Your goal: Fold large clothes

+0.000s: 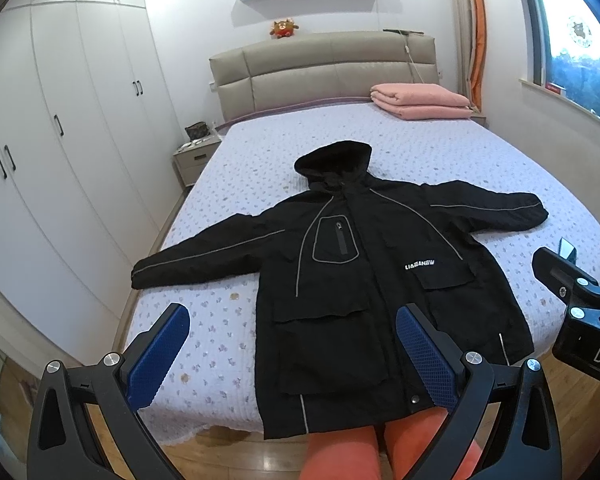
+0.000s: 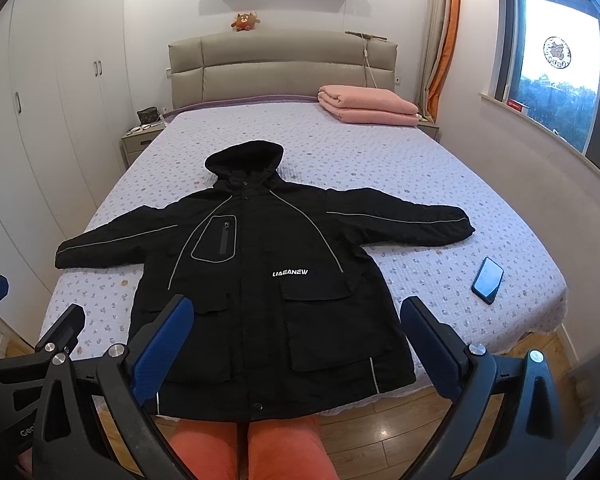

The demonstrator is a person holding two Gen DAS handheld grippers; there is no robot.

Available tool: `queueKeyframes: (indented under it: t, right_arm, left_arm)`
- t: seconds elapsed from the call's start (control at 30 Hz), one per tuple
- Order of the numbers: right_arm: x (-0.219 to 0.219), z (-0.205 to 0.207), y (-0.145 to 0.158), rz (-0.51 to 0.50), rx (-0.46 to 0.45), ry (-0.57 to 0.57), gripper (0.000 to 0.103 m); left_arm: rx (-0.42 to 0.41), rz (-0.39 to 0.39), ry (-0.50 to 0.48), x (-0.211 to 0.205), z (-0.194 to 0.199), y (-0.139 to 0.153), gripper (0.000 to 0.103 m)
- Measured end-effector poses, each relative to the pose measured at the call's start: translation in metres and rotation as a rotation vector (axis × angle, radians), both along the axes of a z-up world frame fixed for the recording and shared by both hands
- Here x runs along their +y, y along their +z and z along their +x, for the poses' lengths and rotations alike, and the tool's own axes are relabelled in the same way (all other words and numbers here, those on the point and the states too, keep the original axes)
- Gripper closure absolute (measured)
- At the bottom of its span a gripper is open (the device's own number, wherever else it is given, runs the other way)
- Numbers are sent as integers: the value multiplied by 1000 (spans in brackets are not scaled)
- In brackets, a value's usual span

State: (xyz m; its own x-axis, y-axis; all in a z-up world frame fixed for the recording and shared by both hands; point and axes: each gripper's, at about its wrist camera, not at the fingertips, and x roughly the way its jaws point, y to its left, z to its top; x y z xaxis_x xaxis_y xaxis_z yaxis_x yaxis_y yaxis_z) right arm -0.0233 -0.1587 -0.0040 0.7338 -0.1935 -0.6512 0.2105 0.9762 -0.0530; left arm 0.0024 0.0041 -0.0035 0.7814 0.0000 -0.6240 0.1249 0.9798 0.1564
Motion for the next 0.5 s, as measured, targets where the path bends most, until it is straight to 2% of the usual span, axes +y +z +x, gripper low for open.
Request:
queueKeyframes:
  t: [0.17,0.4,0.47,0.5]
  right_arm:
    - [1,-10,6,-5,-14,-2,0]
    - [7,-25,21,-29,-69,-1,0]
    - [8,-22,22,-39,-83,-3,0]
    - [8,-18,21,-41,-84,-5,0]
  left_arm:
    - [-22,-8,7,7,-10,9,0]
    - [-136,-34,-3,16,-27,30,0]
    - [-128,-58,-11,19,-21,32,0]
    - [-91,-74,-22,19,-14,29,0]
